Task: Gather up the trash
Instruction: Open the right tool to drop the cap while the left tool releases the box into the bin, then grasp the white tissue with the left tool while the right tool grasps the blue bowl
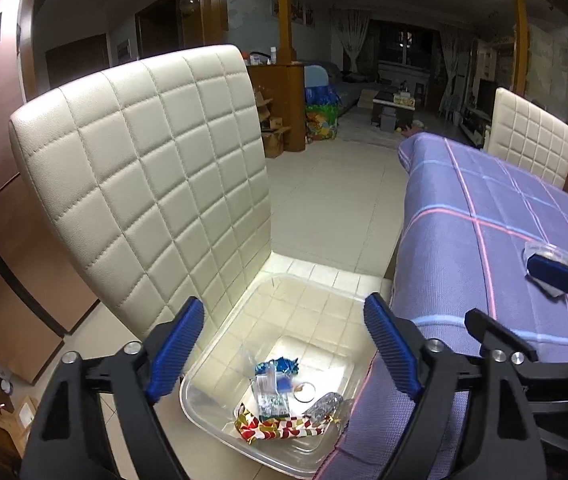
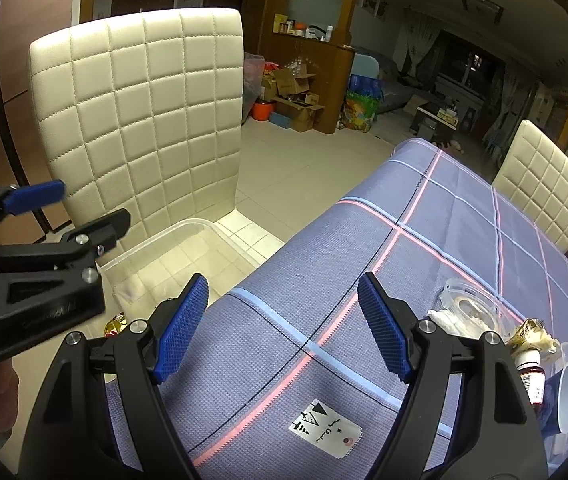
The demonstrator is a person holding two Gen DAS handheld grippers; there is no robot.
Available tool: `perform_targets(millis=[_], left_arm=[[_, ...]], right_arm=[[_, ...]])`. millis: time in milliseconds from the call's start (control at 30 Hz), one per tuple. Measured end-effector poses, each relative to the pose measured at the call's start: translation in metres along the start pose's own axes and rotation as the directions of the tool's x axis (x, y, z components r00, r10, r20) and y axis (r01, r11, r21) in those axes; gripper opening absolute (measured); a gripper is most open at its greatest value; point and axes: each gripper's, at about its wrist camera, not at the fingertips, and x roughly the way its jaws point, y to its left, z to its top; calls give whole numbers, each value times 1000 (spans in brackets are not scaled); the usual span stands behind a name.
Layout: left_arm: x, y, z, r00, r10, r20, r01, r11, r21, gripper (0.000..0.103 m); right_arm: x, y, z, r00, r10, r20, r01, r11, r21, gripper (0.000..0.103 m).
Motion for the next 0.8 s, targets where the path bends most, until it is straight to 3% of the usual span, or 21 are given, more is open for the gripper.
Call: perform_targets(millis=[500, 800], left_arm=[[-8, -21, 3, 1000, -25, -15, 25, 999, 36, 83], [-18, -100, 4, 988, -154, -26, 156, 977, 146, 83]], right_arm=[[-18, -30, -13, 999, -41, 11, 40, 998, 46, 76], [-47, -101, -48, 982, -190, 4, 188, 973, 131, 76]])
